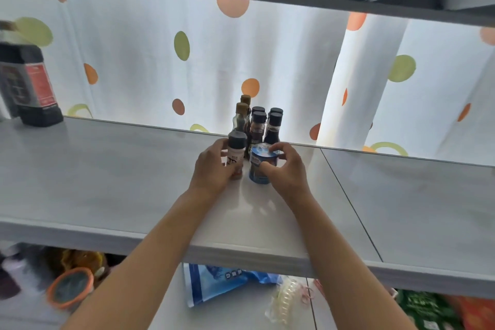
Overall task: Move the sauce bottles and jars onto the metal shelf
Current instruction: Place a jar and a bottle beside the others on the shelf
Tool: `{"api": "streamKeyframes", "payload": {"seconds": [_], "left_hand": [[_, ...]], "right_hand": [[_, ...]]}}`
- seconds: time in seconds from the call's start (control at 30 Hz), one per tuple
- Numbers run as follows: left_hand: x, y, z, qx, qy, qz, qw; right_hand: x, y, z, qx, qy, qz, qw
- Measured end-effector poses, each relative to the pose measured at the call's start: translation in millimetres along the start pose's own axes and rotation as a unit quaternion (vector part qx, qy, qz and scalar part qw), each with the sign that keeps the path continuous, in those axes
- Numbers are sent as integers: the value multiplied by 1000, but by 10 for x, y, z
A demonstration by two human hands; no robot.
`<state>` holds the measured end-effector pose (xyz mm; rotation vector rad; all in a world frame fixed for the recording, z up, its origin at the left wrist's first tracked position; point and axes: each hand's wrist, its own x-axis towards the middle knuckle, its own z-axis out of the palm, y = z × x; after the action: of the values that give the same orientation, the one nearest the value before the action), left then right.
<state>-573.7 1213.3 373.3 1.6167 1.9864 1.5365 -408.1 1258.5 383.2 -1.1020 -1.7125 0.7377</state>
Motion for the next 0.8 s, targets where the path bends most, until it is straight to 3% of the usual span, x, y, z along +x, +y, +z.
{"api": "streamKeyframes", "payload": {"seconds": [0.43, 0.8], "left_hand": [[70, -115, 94, 127, -3, -32, 991], [175, -100, 190, 205, -1, -42, 978]], "right_hand": [[39, 136, 62, -25, 40, -29, 998], [86, 186, 165, -34, 19, -39, 998]]}}
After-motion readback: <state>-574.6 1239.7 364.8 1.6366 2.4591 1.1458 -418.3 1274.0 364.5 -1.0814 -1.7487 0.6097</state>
